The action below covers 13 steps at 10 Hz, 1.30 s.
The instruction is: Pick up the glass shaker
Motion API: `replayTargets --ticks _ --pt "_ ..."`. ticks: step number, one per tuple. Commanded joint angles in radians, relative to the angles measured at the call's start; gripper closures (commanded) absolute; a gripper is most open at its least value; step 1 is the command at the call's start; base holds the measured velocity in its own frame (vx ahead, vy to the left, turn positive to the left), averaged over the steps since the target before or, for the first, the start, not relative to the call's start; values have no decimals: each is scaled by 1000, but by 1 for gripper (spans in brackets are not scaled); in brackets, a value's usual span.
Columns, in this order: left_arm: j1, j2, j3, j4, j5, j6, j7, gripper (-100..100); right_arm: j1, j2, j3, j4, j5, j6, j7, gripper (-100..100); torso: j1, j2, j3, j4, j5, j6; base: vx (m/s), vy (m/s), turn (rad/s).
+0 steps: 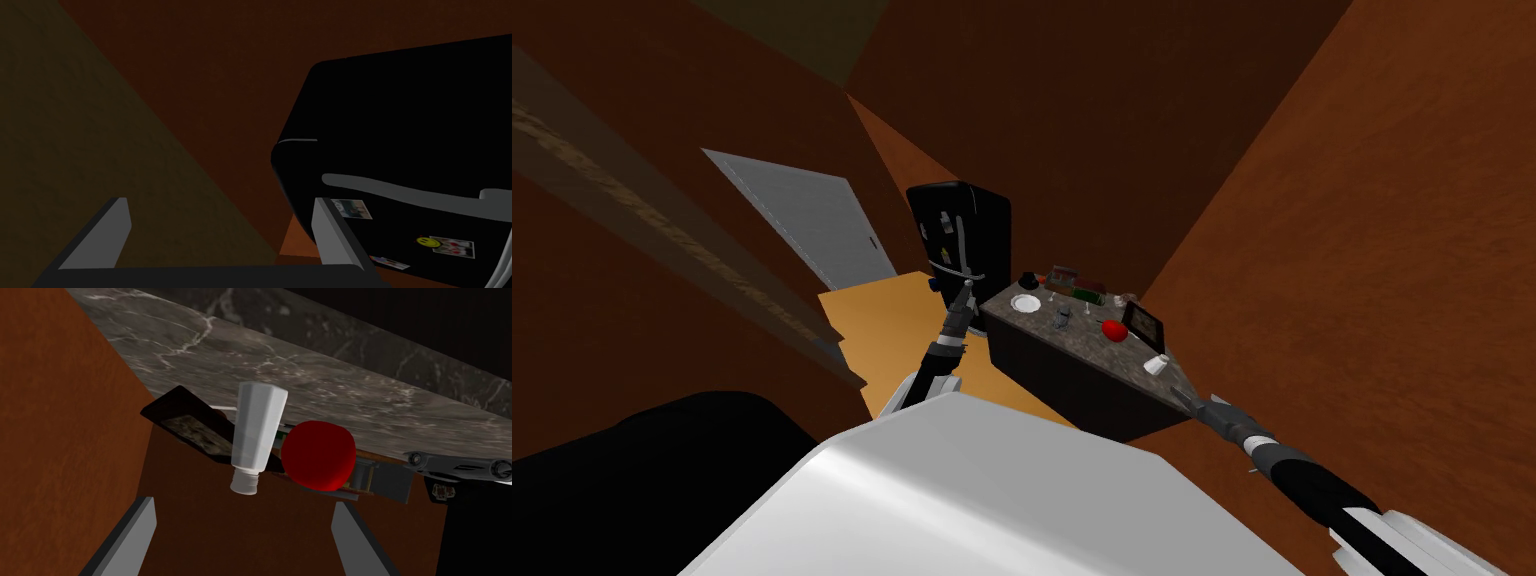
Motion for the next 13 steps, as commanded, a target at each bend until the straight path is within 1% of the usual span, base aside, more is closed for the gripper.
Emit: replayTargets --ticks 1,2,3,4,5,6,7,8,9,10,11,12,13 --pt "0 0 0 0 0 0 0 0 27 -50 10 -10 -26 -7 -28 -100 0 0 0 0 0 0 -25 -12 126" --pt "0 0 0 0 0 0 0 0 27 -74 10 -10 -26 -7 -28 -100 0 0 0 0 0 0 -19 -13 60" --pt "0 0 0 0 0 0 0 0 49 -107 19 -18 -48 -13 -52 -100 0 0 0 0 0 0 -17 -13 123" --pt "0 0 0 0 0 0 0 0 49 -131 19 -18 -48 -13 -52 -100 0 0 0 0 0 0 -14 -13 78" --pt "0 0 0 0 0 0 0 0 71 -165 28 -26 -70 -19 -76 -100 0 -1 0 0 0 0 -17 -16 127" --pt "0 0 0 0 0 0 0 0 71 -188 28 -26 -70 -19 -76 -100 0 -1 0 0 0 0 -17 -15 73" --pt "0 0 0 0 0 0 0 0 93 -223 36 -33 -93 -26 -100 -100 0 -1 0 0 0 0 -18 -15 150" --pt "0 0 0 0 0 0 0 0 93 -245 36 -33 -93 -26 -100 -100 0 -1 0 0 0 0 -11 -18 63" --pt "0 0 0 0 0 0 0 0 114 -280 45 -40 -115 -32 -124 -100 0 -1 0 0 0 0 -9 -20 120" --pt "0 0 0 0 0 0 0 0 114 -302 45 -40 -115 -32 -124 -100 -1 -1 -1 0 0 0 -9 -21 67" --pt "0 0 0 0 0 0 0 0 136 -337 53 -46 -137 -37 -148 -100 -1 -1 -1 0 0 0 -12 -21 122" --pt "0 0 0 0 0 0 0 0 136 -358 53 -46 -137 -37 -148 -100 -1 -1 -1 0 0 0 -8 -18 60" --pt "0 0 0 0 0 0 0 0 157 -394 61 -51 -159 -42 -172 -100 0 -1 -1 0 0 0 -5 -17 105"
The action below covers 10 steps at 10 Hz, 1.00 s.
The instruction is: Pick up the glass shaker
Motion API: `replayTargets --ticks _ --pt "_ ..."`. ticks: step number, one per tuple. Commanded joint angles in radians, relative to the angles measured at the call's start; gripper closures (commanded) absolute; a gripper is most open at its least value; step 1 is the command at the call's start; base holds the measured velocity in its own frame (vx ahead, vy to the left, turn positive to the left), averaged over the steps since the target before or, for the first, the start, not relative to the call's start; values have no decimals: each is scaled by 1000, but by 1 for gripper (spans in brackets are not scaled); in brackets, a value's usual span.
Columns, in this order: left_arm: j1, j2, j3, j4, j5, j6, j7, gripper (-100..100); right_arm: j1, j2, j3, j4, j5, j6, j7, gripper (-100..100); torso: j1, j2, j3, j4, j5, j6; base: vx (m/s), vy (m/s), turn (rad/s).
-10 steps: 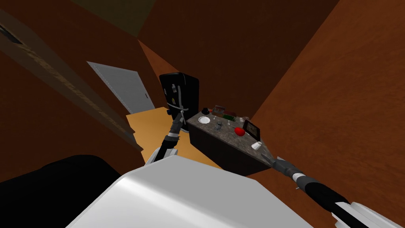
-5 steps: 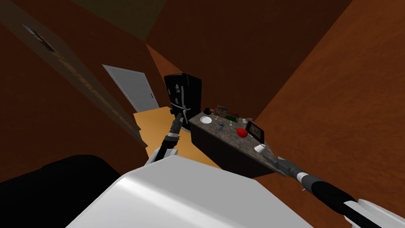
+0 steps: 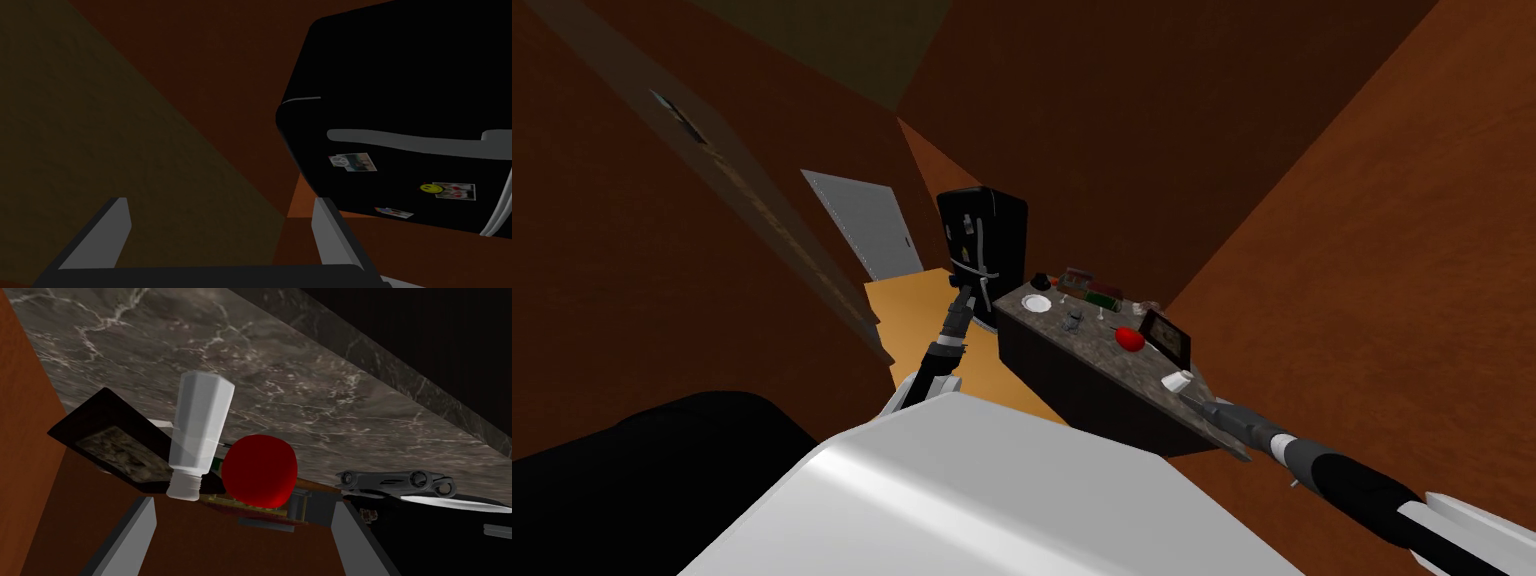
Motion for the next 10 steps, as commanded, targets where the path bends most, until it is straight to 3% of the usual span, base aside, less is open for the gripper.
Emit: replayTargets --ticks 1,10 --pt "0 0 0 0 0 0 0 0 8 -39 7 -1 -10 -3 -13 -100 0 0 0 0 0 0 -3 -18 65" --pt "0 0 0 0 0 0 0 0 113 -287 52 -19 -118 -28 -124 -100 0 0 0 0 0 0 -2 -22 75"
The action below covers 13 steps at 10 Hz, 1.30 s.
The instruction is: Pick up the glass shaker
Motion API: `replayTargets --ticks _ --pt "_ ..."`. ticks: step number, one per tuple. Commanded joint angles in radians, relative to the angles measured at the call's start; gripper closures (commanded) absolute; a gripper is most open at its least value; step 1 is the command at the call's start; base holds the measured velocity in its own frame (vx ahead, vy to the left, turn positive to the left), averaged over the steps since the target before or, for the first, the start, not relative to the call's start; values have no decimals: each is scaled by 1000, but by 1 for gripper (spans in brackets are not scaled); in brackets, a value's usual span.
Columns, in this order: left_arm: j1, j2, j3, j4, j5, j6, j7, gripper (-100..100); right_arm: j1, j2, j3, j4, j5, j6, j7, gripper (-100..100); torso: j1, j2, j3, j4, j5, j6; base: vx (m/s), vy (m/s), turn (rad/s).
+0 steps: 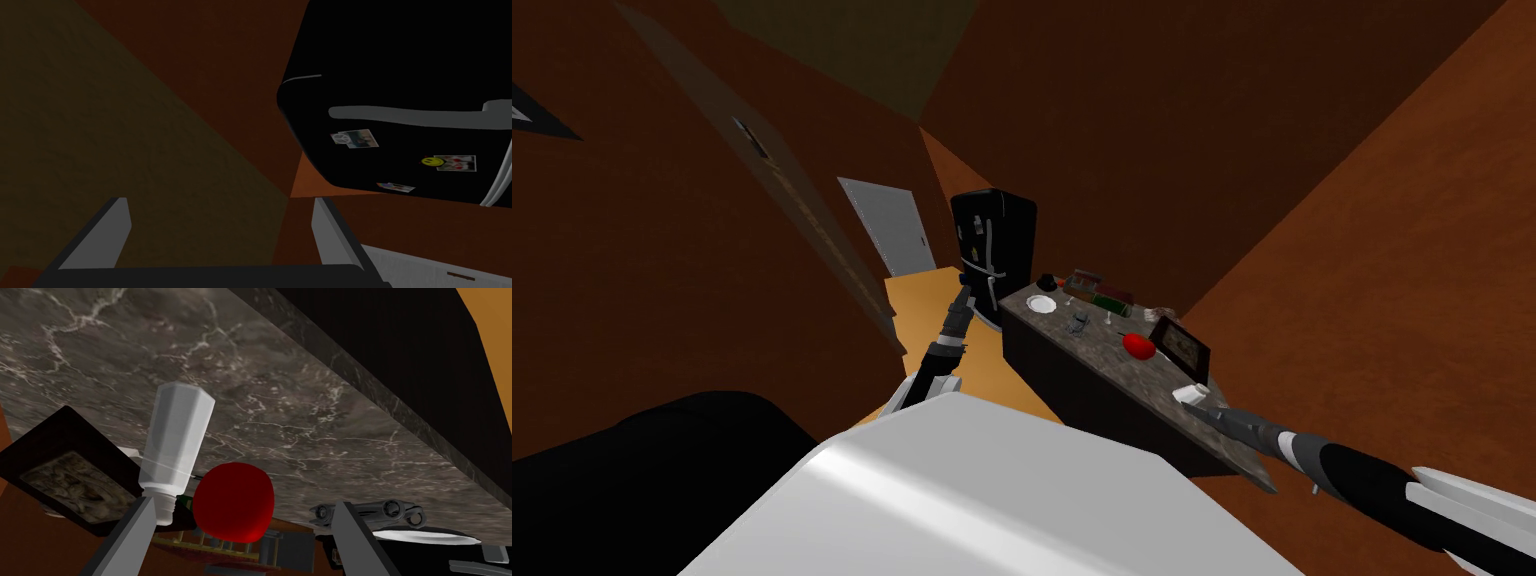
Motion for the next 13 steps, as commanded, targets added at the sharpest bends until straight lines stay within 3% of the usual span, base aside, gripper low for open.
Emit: replayTargets --ticks 1,3,8,9,10,13 --pt "0 0 0 0 0 0 0 0 9 -30 6 1 -11 -4 -12 -100 0 0 0 0 0 0 0 -23 15" --pt "0 0 0 0 0 0 0 0 46 -99 23 -5 -50 -13 -52 -100 0 0 0 0 0 0 2 -64 125" --pt "0 0 0 0 0 0 0 0 95 -238 44 -14 -103 -26 -102 -100 -3 0 0 0 -1 1 2 -57 34" --pt "0 0 0 0 0 0 0 0 87 -239 44 -14 -9 -26 -143 -100 -1 0 0 0 -1 1 1 -24 24" --pt "0 0 0 0 0 0 0 0 95 -239 44 -14 -10 -26 -162 -100 0 0 0 0 0 1 1 1 15" --pt "0 0 0 0 0 0 0 0 95 -239 44 -14 -96 -26 -102 -100 1 0 0 0 0 1 1 -8 7"
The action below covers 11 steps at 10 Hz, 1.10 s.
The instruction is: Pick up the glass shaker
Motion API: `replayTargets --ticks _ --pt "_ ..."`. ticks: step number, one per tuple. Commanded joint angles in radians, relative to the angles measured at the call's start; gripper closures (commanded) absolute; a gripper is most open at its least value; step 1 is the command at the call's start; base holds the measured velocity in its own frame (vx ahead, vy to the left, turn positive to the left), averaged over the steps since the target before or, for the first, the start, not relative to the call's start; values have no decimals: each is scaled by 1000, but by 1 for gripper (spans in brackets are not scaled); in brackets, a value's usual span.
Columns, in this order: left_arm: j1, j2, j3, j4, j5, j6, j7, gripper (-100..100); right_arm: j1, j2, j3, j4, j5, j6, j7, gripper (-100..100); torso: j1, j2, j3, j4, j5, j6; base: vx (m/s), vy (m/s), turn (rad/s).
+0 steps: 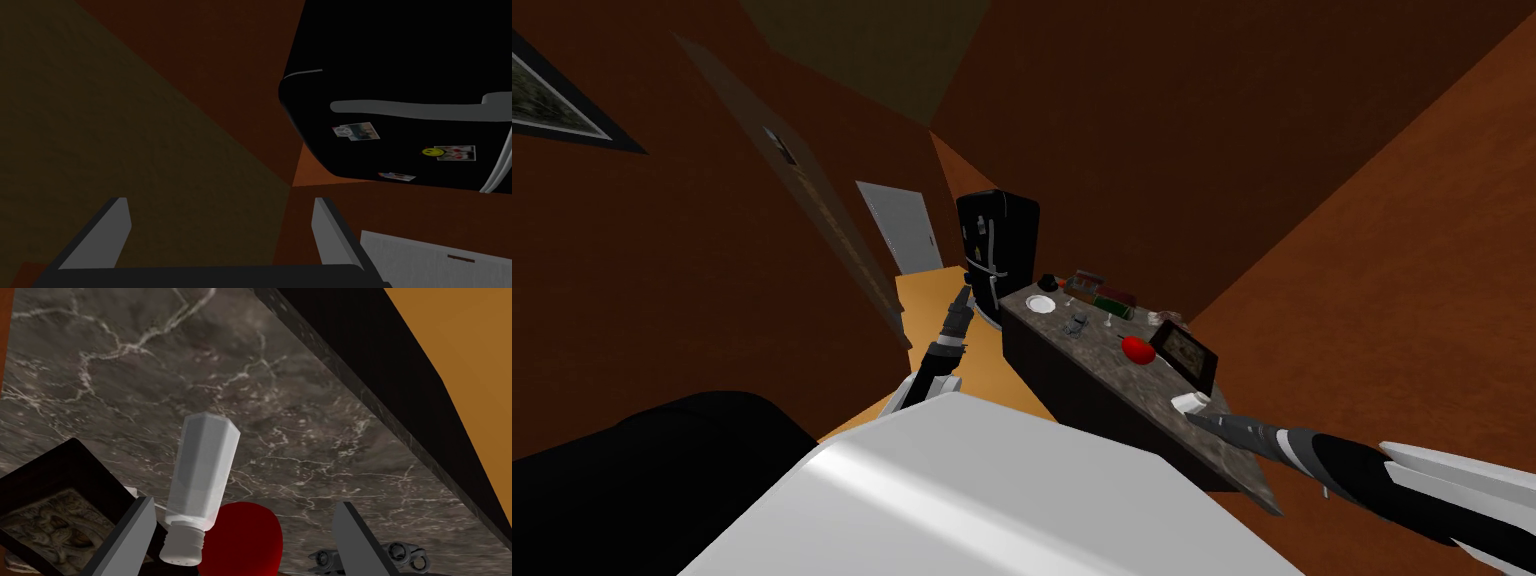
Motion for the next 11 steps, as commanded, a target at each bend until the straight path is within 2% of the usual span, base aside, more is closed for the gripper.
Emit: replayTargets --ticks 1,4,5,6,7,8,9,10,11 --pt "0 0 0 0 0 0 0 0 20 -35 -1 -3 -42 -5 -6 -100 0 0 0 0 0 0 2 -32 27" --pt "0 0 0 0 0 0 0 0 50 -122 11 -15 -83 -18 -41 -100 -6 -2 -1 -1 -1 -1 11 -104 122" --pt "0 0 0 0 0 0 0 0 50 -122 11 -15 -83 -18 -41 -100 -8 -1 -1 0 -2 0 -3 -76 -26" --pt "0 0 0 0 0 0 0 0 61 -160 14 -21 -102 -26 -56 -100 -5 0 0 0 -2 0 14 -92 103" --pt "0 0 0 0 0 0 0 0 62 -172 14 -23 -108 -28 -60 -100 -6 -1 -1 0 -1 -1 26 -119 166" --pt "0 0 0 0 0 0 0 0 54 -161 20 -22 -102 -26 -56 -100 -7 -2 -1 -1 -2 0 10 -56 42" --pt "0 0 0 0 0 0 0 0 55 -163 19 -22 -103 -28 -57 0 -4 -1 -1 0 -1 0 2 -10 -5" --pt "0 0 0 0 0 0 0 0 62 -126 22 -19 -91 -19 -43 -100 -1 -1 0 0 0 0 22 5 108" --pt "0 0 0 0 0 0 0 0 65 -113 23 -18 -87 -17 -39 -100 0 -1 -1 0 0 0 36 8 84"
